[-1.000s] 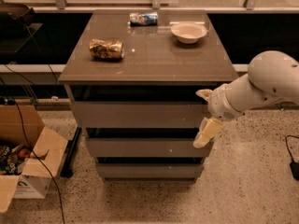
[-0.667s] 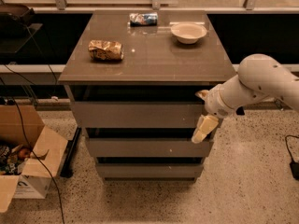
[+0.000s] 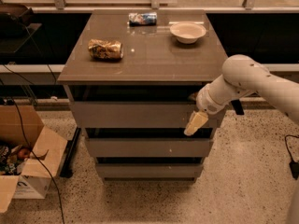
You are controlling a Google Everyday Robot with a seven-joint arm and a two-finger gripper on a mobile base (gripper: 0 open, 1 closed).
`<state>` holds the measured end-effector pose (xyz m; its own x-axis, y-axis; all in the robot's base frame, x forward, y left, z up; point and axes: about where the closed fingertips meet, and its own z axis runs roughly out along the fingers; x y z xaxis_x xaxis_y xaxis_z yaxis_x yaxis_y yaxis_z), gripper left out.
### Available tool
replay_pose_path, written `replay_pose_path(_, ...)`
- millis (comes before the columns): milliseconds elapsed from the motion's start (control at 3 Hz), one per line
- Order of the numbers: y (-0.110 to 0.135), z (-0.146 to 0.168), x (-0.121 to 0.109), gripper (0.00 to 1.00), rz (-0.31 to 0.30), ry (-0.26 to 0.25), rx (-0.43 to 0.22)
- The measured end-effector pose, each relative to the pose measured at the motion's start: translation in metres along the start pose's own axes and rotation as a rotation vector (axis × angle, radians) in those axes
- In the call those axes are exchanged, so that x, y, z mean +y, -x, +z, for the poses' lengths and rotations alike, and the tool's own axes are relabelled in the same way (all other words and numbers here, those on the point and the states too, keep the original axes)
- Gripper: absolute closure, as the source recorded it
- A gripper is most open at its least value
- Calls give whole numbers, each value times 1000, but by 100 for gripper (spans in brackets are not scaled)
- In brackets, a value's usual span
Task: Open top drawer
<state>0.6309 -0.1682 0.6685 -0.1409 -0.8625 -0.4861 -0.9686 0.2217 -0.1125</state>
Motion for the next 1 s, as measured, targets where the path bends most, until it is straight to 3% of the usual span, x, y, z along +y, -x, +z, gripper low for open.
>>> replay_pose_path(333,-10,7,11,50,11,32,22)
replay_pose_path(1000,-5,1,8,96,11,32,22)
